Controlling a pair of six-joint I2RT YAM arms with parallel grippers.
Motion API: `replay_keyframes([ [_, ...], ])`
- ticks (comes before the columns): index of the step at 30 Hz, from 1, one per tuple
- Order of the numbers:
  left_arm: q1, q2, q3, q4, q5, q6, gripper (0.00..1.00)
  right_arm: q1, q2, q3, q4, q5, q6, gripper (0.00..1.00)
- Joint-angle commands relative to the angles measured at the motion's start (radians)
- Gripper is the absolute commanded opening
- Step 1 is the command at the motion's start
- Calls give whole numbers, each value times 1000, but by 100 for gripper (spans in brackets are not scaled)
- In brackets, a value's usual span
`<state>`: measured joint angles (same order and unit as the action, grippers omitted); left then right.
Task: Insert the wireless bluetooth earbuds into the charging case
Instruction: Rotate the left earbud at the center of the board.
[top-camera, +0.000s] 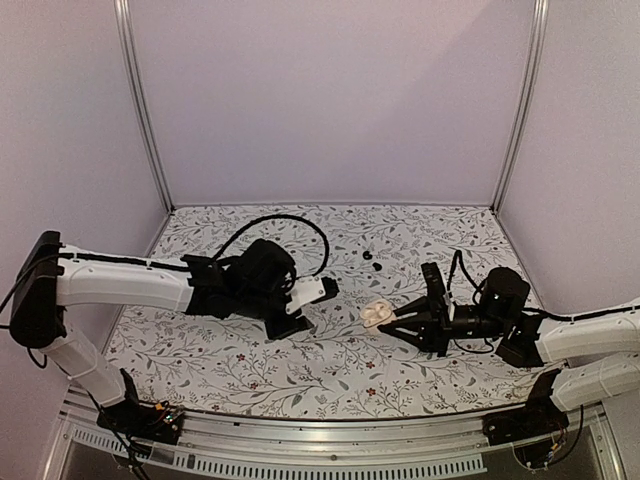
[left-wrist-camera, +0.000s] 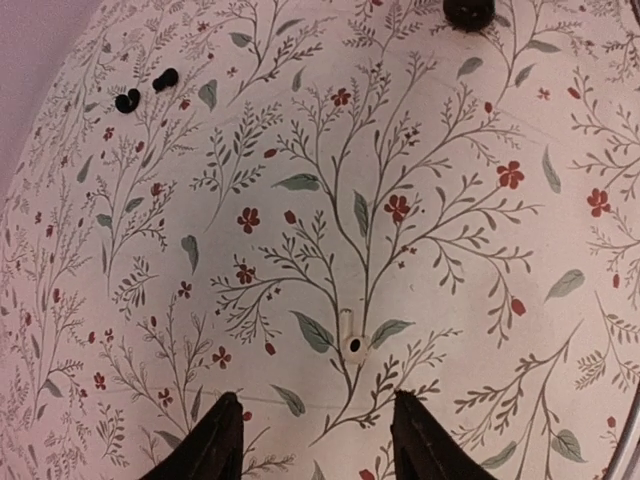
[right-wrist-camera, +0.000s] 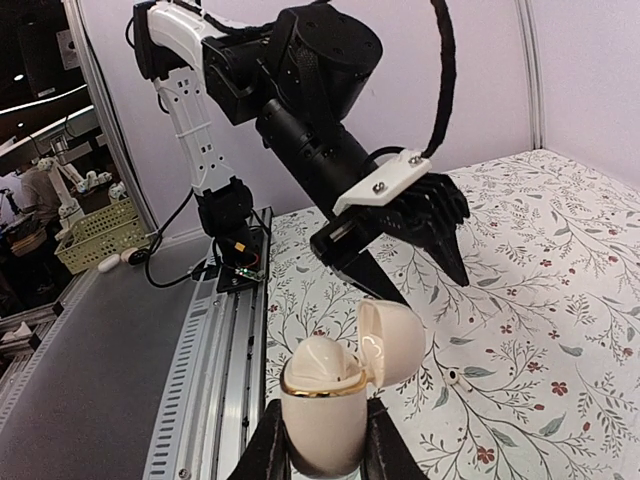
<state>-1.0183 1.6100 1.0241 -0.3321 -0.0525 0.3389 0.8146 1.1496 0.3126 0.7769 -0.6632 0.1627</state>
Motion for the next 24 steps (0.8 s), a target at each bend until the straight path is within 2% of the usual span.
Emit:
replay_keyframes([
  [1, 48, -128, -165, 253, -11, -181, 51, -10, -20, -8, 2, 13, -5, 0],
  [4, 53, -233, -373, 591, 44, -225, 52, -12, -16, -9, 4, 11, -6, 0],
  [7, 56, -248, -467, 755, 74, -256, 52, -15, -16, -8, 2, 10, -6, 0],
  [16, 53, -52, -521, 928, 115, -253, 45, -26, -29, -10, -9, 8, -10, 0],
  [24, 53, 91, -504, 985, 78, -239, 43, -28, -37, -18, -15, 10, -8, 0],
])
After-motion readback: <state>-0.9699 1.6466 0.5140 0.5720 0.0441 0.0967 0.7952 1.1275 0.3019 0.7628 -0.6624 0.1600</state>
